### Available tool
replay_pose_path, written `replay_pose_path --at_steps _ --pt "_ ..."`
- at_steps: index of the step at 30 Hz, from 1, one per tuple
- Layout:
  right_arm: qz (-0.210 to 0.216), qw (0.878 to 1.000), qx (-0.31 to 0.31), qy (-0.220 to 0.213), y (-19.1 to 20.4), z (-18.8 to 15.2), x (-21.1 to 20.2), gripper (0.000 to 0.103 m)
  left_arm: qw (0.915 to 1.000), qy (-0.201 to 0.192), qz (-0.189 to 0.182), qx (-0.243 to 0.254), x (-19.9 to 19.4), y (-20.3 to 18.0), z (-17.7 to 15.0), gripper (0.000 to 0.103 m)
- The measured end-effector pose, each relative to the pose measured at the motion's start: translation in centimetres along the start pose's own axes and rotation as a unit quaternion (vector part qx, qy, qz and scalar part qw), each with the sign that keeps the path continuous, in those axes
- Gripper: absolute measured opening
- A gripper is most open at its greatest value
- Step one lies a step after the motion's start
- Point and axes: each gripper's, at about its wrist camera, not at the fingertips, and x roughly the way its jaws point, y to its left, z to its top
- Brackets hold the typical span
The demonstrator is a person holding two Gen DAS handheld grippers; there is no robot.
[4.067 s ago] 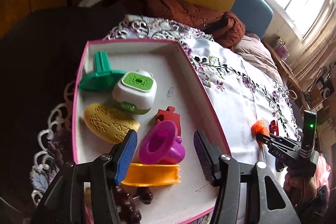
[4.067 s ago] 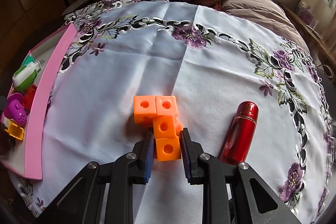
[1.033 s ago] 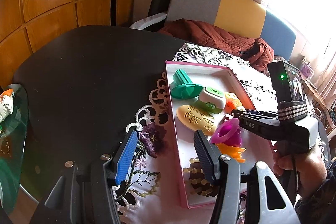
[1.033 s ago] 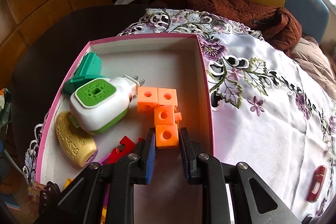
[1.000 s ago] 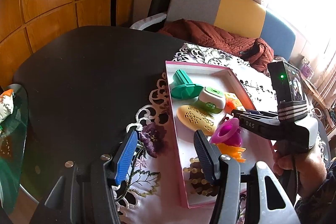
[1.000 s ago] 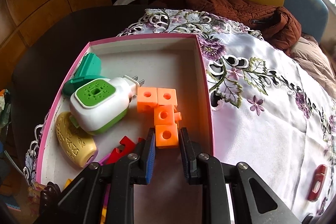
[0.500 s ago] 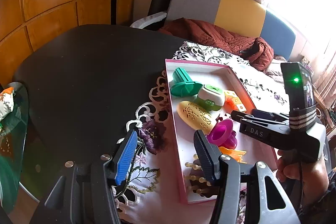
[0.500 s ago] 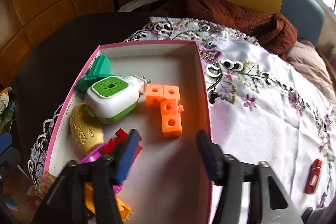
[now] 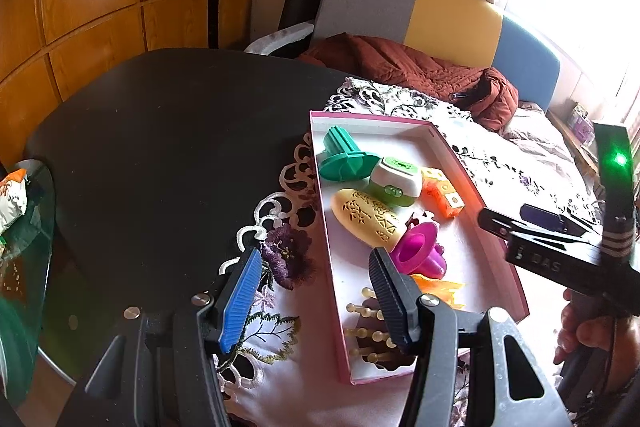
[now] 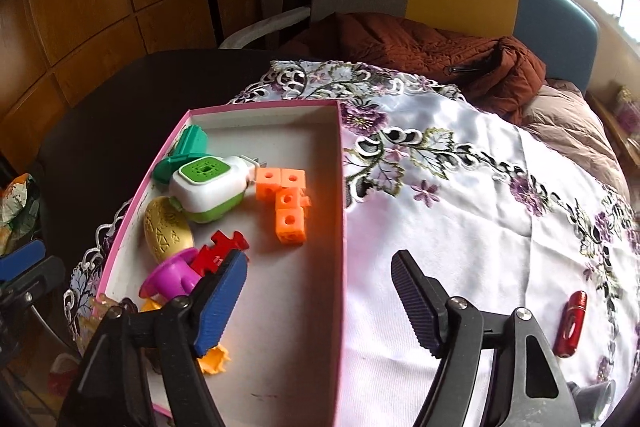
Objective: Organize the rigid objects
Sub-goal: 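Move both tools from the tray toward the red tube and black jar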
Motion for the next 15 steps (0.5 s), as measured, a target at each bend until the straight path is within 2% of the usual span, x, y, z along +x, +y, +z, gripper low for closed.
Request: replay_pose_path --at_steps 4,15 --pt "-0.005 1.0 0.01 -0.008 -1.7 -0.5 -1.3 0.082 1.0 0.003 -0.002 0.002 -0.1 -0.2 0.0 0.057" --pt "-0.055 0.998 0.015 -0.018 -7.3 -2.0 -4.5 0.085 0.9999 0.007 0.001 0.014 0.0 -0.9 0.0 0.057"
